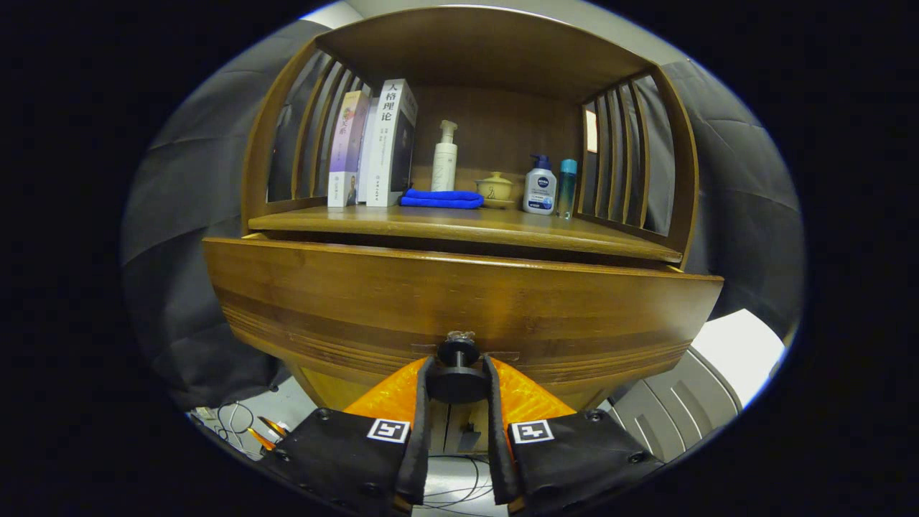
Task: Pull open the drawer, take out the items inside it, and place them on the countertop above the cabinet.
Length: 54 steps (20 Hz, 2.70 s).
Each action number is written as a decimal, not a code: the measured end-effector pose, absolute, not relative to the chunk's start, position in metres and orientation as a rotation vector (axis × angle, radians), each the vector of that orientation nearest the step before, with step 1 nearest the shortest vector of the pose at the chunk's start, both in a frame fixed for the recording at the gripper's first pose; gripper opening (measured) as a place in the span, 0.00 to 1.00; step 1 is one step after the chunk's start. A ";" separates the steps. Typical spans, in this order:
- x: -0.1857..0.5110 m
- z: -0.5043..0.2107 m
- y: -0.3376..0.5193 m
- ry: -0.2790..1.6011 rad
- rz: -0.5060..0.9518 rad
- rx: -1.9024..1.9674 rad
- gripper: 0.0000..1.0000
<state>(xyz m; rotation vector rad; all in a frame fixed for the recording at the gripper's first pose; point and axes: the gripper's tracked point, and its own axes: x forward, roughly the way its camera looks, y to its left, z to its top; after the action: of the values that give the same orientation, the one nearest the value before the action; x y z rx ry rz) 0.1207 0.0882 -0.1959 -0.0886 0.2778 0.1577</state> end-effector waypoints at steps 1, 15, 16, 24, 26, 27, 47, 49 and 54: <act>0.116 -0.197 0.086 0.278 0.153 -0.072 0.38; 0.046 -0.207 0.073 0.300 0.162 -0.043 0.37; 0.042 -0.211 0.074 0.314 0.168 -0.044 0.38; 0.011 -0.214 0.079 0.338 0.181 -0.046 0.38; 0.009 -0.212 0.080 0.339 0.187 -0.061 0.37; 0.008 -0.213 0.081 0.337 0.199 -0.076 0.37; 0.071 -0.089 0.062 0.335 0.038 -0.040 0.96; 0.087 -0.094 0.061 0.401 0.020 -0.068 0.97; 0.117 -0.111 0.061 0.560 -0.018 -0.071 0.97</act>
<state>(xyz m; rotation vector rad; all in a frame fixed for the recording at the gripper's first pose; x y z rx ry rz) 0.1174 0.0608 -0.1114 -0.0705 0.5599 -0.0176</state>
